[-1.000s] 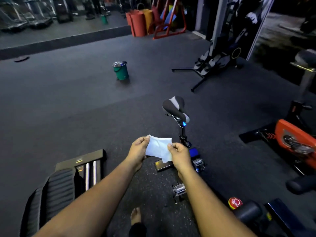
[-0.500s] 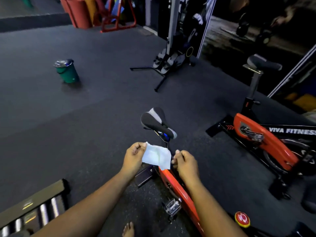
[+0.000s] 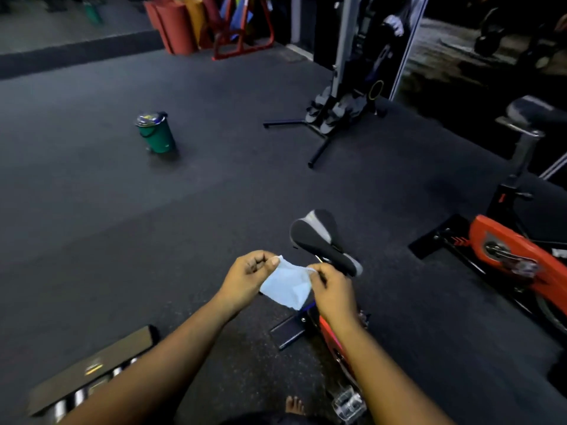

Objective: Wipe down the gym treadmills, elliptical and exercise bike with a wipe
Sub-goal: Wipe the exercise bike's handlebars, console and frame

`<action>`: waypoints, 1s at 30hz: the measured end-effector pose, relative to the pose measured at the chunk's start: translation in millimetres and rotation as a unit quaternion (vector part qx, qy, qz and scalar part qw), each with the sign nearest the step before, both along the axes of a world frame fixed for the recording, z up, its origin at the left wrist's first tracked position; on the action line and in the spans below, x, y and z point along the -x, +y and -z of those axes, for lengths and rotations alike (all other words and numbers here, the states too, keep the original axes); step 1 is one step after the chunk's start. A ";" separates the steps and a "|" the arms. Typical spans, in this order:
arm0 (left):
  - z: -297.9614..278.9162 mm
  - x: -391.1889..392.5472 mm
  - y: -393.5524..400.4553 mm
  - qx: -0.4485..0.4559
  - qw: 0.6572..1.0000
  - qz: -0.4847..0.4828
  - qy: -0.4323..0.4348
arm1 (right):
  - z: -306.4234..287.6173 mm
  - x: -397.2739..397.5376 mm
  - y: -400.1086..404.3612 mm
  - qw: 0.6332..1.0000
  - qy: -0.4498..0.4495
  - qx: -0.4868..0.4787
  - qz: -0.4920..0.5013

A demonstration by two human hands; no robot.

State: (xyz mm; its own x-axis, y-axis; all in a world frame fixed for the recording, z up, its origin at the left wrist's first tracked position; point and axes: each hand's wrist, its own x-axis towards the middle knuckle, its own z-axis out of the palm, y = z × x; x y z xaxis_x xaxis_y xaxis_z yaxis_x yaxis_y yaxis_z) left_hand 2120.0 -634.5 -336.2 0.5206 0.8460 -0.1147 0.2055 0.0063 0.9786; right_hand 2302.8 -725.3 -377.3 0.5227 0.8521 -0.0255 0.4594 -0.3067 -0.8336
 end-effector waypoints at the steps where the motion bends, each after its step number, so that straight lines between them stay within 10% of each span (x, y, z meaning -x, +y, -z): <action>1: 1.4 10.8 5.8 -0.031 0.999 -0.012 0.026 | 4.7 -0.5 8.7 1.000 0.029 0.001 0.010; 7: 40.5 77.2 32.6 -0.293 0.939 0.033 0.177 | -13.8 14.0 56.5 0.902 0.409 0.002 0.141; 11: 62.4 101.2 40.5 -0.188 0.952 0.114 0.212 | -30.7 31.1 85.2 0.929 0.357 -0.004 0.100; 16: 28.9 77.3 83.2 0.049 0.991 0.112 0.057 | -51.4 63.3 122.3 0.941 0.331 0.045 -0.045; 24: 10.9 89.4 174.0 0.093 0.985 0.139 -0.037 | -59.3 91.5 182.2 0.974 0.228 0.000 0.004; 30: 2.4 104.7 214.0 0.222 0.960 0.122 -0.117 | -54.6 127.4 195.9 0.882 0.421 -0.076 0.199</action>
State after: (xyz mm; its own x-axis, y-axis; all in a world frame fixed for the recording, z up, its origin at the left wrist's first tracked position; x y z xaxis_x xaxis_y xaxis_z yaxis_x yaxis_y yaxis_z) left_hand 2015.4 -420.5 -338.6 0.7523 0.5910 -0.2910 0.0276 0.4130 0.9103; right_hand 2175.5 -529.5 -322.7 0.6312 0.6329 -0.4484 -0.4598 -0.1602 -0.8734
